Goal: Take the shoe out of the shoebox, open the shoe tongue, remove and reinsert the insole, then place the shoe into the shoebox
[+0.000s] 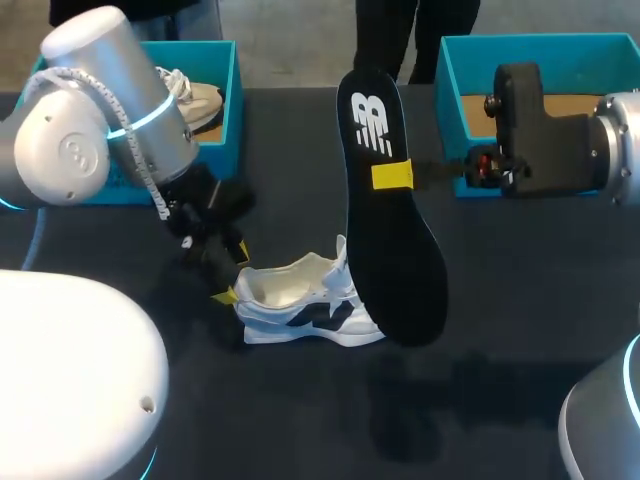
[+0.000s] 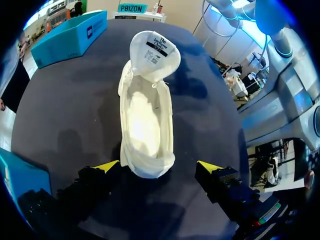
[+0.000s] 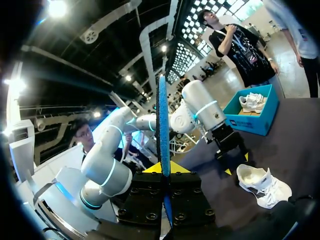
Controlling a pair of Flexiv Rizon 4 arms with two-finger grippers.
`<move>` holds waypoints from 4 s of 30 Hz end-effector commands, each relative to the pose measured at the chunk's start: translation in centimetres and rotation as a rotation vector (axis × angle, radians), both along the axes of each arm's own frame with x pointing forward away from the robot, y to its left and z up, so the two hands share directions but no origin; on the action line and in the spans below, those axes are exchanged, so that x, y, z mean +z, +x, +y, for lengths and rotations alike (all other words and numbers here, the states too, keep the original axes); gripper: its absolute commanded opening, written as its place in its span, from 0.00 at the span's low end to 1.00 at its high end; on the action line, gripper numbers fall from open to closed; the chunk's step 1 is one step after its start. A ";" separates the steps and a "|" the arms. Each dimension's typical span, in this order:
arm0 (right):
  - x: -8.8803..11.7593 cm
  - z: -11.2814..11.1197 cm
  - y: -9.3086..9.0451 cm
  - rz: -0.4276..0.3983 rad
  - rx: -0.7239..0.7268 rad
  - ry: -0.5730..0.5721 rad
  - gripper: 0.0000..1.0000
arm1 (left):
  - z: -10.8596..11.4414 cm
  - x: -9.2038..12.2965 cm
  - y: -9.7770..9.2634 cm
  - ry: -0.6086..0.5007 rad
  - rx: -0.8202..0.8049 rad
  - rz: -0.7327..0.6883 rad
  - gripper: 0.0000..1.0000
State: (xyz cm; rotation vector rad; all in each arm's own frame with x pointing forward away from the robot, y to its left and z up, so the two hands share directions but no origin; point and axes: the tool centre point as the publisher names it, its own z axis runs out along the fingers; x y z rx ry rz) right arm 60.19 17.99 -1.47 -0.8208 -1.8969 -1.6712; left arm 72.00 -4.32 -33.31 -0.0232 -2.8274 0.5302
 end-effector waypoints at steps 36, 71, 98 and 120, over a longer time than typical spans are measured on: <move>0.0 0.3 0.1 0.003 -0.001 -0.004 0.00 | -3.1 1.6 -0.9 0.278 0.025 -0.170 1.00; 0.0 0.3 0.1 0.003 -0.001 -0.004 0.00 | -3.1 1.6 -0.8 0.278 0.024 -0.171 1.00; 0.0 0.3 0.1 0.003 -0.001 -0.004 0.00 | -10.4 -2.7 5.1 0.269 -0.008 -0.134 1.00; 0.0 0.3 0.1 0.003 -0.001 -0.004 0.00 | -11.2 -6.0 5.0 0.265 -0.050 -0.069 0.82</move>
